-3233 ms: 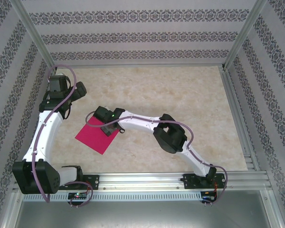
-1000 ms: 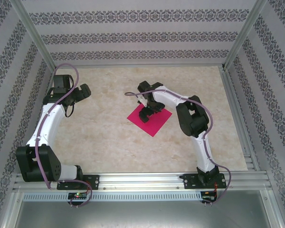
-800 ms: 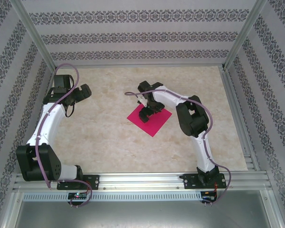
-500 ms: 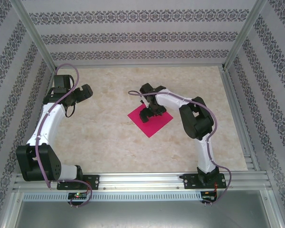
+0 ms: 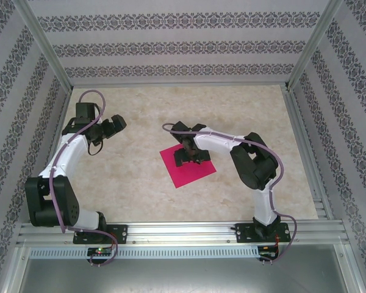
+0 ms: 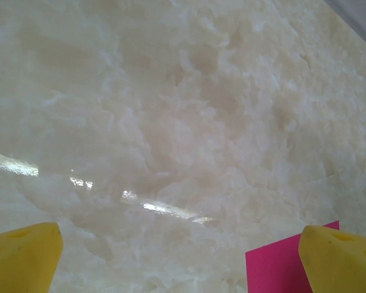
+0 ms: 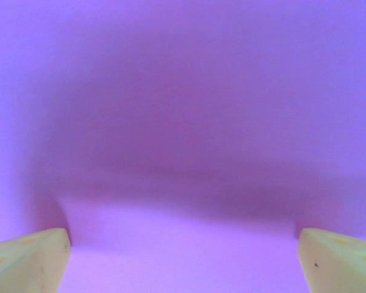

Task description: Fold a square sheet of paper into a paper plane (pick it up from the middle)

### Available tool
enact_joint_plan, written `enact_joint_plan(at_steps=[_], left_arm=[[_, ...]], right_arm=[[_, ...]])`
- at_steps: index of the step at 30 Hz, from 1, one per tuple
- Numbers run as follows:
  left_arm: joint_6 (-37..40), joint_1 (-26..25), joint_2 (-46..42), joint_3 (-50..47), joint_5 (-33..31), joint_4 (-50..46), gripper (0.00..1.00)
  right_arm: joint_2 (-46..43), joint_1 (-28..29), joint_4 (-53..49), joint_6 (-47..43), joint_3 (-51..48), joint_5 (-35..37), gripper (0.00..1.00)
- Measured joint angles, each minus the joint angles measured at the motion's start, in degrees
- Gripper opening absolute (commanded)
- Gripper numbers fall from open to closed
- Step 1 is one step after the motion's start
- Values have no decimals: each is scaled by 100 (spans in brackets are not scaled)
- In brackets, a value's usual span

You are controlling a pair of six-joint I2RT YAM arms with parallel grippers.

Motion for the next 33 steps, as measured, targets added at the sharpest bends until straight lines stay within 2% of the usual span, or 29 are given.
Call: enact_joint_plan(at_steps=[5,12,21,28,33], left_arm=[[-39,0,39,-37,74,17,100],[-42,-7,164,-35,142,109,100],[-42,-11,236,-35,160,111,100],[-46,-11,247,-35,160,122,100],[-122,-68,258,-74,227,170,100]], right_arm=[[7,-120,-201,-72,286,-9,96],[262,166,-254,-284,564,-166,96],[498,155,-249,-308,627,-264,91],[476,111,-208,-289,570,-264,78],[310,74,46,-144,345,-308,53]])
